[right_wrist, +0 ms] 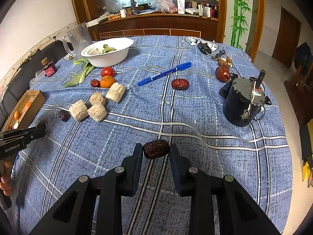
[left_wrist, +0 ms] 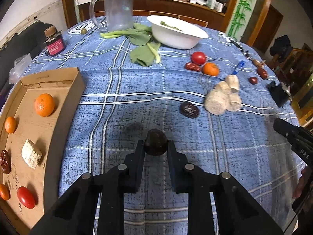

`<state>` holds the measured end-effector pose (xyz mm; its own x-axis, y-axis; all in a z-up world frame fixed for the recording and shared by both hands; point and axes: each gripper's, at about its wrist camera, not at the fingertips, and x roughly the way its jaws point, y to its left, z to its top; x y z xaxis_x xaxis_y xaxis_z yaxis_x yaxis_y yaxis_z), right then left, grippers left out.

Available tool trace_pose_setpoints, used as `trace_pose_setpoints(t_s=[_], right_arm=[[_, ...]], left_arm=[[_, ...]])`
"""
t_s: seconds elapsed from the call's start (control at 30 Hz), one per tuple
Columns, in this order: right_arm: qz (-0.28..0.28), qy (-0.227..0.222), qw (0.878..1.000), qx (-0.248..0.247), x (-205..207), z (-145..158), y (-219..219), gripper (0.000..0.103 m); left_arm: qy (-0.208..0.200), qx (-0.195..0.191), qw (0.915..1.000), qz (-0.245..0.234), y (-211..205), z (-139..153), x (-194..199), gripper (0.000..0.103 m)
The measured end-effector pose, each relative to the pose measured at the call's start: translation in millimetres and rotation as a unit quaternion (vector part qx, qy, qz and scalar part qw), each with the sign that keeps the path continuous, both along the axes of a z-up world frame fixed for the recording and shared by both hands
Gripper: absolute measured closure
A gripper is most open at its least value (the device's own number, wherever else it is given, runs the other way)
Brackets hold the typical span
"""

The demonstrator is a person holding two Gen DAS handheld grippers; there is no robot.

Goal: Organize fruits
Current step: 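Grasp a dark red date with the right gripper while the left gripper grasps another date, then carry both held dates over the cardboard tray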

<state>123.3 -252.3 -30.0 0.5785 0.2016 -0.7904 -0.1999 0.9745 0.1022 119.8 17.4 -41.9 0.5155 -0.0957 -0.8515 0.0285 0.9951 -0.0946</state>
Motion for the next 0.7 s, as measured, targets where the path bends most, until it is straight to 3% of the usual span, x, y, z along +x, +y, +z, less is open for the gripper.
trace_pose_setpoints(t_s=[0.37, 0.7], right_arm=[[0.018, -0.012, 1.000, 0.013, -45.9, 21.5, 20.0, 0.074], [0.042, 0.006, 0.999, 0.014, -84.0, 11.6, 68.5, 0.074]], left_arm=[[0.001, -0.020, 0.9987, -0.046, -8.8, 11.6, -49.7, 0.081], [-0.002, -0.034, 0.9971, -0.069, 4.1, 23.9, -91.2, 0.081]])
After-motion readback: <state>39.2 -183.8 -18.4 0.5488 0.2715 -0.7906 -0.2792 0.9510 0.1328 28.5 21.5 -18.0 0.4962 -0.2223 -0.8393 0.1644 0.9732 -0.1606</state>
